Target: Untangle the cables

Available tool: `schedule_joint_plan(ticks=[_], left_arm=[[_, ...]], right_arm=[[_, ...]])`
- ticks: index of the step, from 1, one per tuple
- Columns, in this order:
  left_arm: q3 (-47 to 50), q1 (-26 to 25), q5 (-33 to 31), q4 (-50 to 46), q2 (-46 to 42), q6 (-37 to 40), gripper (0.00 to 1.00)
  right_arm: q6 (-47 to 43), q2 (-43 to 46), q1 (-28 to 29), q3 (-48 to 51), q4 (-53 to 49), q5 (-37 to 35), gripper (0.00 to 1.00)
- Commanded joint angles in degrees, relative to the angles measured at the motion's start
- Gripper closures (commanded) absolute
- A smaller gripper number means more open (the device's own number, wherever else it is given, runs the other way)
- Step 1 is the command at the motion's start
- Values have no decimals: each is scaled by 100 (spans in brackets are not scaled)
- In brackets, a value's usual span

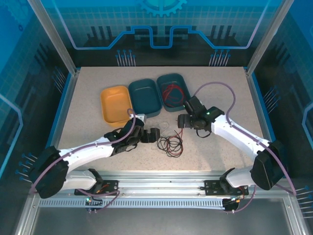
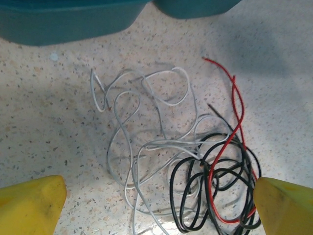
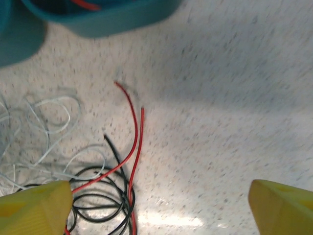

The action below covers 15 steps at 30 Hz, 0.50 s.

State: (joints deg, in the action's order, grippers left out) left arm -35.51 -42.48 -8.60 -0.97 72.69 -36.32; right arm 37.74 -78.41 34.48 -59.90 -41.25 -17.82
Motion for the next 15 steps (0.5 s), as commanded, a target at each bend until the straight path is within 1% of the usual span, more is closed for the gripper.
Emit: schedule_joint_plan(ticks=[1,4,9,13,15], left_arm=[[-202,27,217,135,248,-176,1],[-290,24,242,142,419,-182,1],[-316,26,249,236,544,-235,1],[-316,24,262,230,571,-236,1],[-317,24,245,196,574,-209,1]], right_arm=[[563,-129,183,230,388,348,12],[756,-472,316,287,565,449,20],[997,-1083,340,317,1102,954,35],[1140,-1462,330,184,1179,963,44],[1193,-1610,324,116,1184,935,46]])
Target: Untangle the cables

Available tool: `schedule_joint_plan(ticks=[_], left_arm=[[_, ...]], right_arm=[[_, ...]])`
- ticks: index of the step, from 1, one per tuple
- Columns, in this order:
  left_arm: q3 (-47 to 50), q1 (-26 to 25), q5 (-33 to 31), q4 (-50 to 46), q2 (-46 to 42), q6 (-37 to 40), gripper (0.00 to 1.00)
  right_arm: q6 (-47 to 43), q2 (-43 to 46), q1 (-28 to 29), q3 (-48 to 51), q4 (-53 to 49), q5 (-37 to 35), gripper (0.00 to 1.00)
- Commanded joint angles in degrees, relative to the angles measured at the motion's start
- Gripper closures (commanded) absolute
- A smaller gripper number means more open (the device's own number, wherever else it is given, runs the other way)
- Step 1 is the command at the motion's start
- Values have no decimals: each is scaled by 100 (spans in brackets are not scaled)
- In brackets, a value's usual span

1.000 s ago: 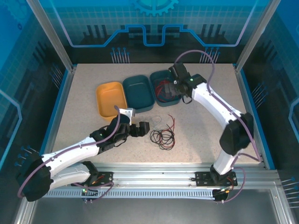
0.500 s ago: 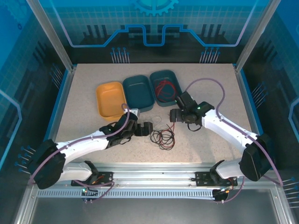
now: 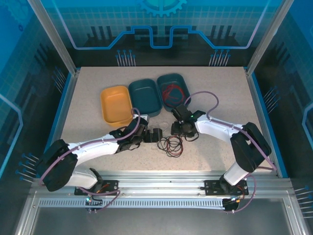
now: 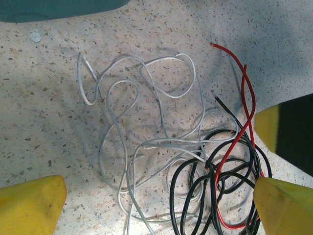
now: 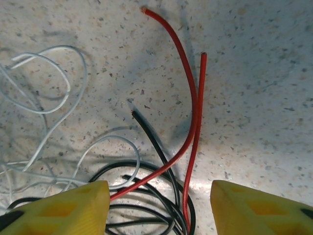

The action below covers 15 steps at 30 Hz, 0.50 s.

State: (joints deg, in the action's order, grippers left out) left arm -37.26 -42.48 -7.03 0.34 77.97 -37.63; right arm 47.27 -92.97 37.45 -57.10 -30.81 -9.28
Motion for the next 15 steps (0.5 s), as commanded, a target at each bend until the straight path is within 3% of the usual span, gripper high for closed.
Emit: schedule_joint_plan(ticks=[1,15], left_arm=[[-142,26,69,51,42,-69,1],[-71,24,51,37,12,-26,1]], right_arm=[[268,-221,19,-189,142,85,48],[734,-534,-216,105,842,561,66]])
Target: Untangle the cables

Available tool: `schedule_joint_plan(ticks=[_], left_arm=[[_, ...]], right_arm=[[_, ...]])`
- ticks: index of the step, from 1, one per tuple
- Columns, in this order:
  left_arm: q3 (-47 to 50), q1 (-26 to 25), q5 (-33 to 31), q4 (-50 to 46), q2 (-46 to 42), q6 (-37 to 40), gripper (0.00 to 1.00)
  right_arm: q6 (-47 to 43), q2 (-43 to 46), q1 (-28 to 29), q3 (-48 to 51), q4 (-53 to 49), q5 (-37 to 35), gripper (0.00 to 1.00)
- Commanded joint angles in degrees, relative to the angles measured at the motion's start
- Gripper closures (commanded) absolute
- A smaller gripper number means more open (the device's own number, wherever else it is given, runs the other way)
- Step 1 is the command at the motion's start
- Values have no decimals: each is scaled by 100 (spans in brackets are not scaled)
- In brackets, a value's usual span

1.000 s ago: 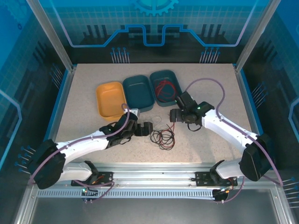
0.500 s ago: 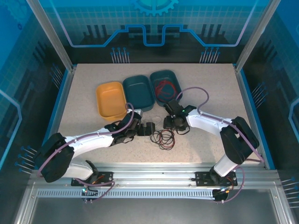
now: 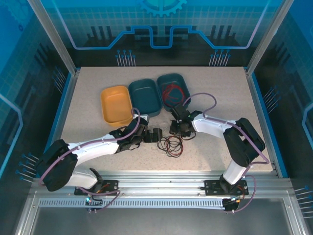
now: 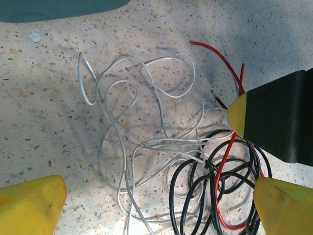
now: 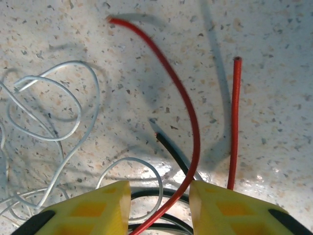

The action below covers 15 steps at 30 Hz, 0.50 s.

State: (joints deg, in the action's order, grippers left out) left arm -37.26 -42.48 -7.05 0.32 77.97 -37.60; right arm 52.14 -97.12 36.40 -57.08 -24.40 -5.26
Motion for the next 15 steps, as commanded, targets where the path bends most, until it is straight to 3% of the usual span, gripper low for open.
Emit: schedule_joint_plan(ticks=[1,9,15], left_arm=[[-67,28,46,38,7,-32,1],[-14,28,-7,36,-17,-21,1],[-21,29,16,58,35,-35,1]], right_arm=[[286,-144,-139,133,261,186,67],[429,-237,-242,260,549,341,71],[405,-114,-247,309,692,407,91]])
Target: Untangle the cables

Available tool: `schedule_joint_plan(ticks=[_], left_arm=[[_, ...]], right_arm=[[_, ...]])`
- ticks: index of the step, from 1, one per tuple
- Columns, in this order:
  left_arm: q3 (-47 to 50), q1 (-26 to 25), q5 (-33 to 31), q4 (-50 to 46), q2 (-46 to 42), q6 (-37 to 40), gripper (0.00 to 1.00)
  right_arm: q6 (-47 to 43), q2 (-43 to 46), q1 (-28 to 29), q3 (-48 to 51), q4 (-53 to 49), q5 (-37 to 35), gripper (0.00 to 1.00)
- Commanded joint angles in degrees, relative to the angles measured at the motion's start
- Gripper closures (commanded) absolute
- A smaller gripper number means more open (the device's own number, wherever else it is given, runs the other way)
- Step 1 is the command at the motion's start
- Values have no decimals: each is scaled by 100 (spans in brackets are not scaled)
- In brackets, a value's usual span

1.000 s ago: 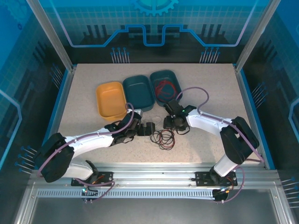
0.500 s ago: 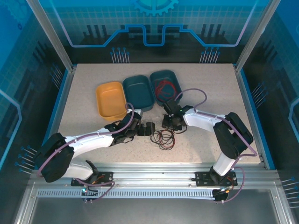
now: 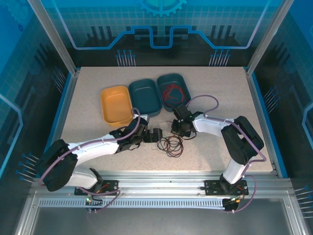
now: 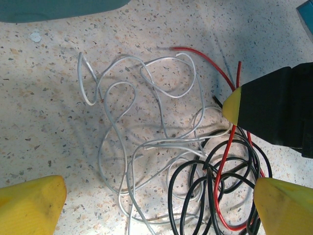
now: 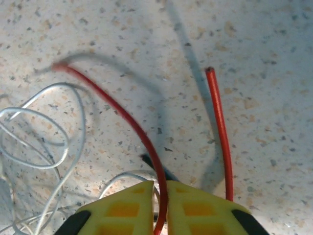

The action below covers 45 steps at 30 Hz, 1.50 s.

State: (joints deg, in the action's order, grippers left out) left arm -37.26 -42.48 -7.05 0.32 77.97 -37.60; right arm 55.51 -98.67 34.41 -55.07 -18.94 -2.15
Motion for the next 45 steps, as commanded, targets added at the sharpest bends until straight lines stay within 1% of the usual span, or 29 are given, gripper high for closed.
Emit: schedule_joint_plan(ticks=[1,6,14,27,34,35,42,45], left_arm=[[-14,29,7,65,34,-28,1],[-10,30,18,74,25,-30,1],[-19,22,106,161,83,-37,1],[-71,8,235,241,196,-19,1],[-98,-2,263,267,259,-14,1],[-105,0,267,267,271,-19,1],[-107,-8,296,299,288,-33,1],[-99,-8,290,296,263,-30,1]], right_arm=[[50,114,-43,159,233,109,94],[-40,615,-23,371,496,46,100],[-231,1610,74,611,458,-244,100],[-792,3062,147,596,8,-912,100],[-1164,3918,162,505,-220,-1061,100],[-1218,4014,162,317,-294,-1098,100],[-1517,4576,189,-59,-718,-1395,100],[-1645,4655,189,-252,-888,-1515,100]])
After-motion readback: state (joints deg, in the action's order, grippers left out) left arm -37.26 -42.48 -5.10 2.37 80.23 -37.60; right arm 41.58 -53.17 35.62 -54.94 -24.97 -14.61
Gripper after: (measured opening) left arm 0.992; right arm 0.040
